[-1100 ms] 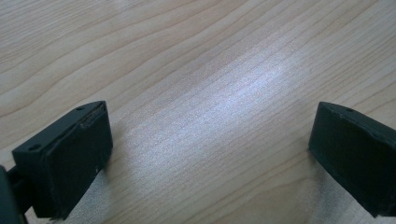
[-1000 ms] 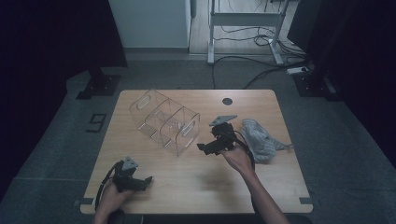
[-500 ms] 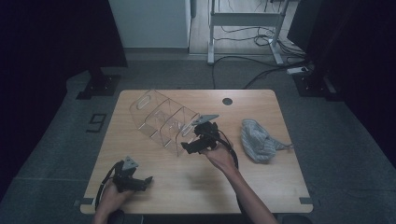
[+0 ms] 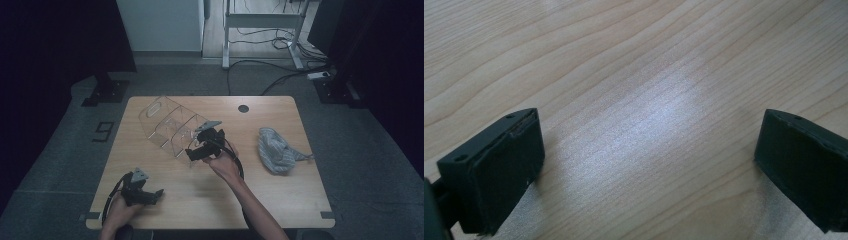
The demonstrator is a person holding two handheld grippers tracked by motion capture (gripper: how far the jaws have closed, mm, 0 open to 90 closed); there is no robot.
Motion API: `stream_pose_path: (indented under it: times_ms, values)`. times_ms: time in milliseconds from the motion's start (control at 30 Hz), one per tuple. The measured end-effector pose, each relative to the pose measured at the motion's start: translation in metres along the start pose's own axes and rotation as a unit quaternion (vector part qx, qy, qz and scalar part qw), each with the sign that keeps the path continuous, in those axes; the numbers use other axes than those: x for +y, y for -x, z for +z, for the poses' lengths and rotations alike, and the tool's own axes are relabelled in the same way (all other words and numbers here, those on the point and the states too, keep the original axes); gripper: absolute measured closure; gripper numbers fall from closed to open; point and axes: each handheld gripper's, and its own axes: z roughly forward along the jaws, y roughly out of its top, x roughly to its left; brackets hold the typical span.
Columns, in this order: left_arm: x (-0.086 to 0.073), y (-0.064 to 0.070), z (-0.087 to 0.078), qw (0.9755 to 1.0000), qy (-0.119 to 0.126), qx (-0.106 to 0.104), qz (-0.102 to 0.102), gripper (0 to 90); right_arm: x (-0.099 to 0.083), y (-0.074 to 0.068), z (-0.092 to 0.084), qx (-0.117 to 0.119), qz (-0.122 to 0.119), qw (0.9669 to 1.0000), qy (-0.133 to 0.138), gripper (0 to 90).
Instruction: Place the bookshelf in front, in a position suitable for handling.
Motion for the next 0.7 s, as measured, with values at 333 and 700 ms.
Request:
stream_pose_path:
  times_ms: [333,700]
  values:
    - [0.000,0.000,0.000,1.0000,0.000,-0.001,0.001,0.0,-0.003,0.007,0.001,-0.026,-0.010,0.9996,-0.005,0.0]
    - [0.000,0.000,0.000,1.0000,0.000,-0.002,0.002,0.0,-0.015,0.043,-0.013,-0.054,0.016,0.9983,-0.013,0.7]
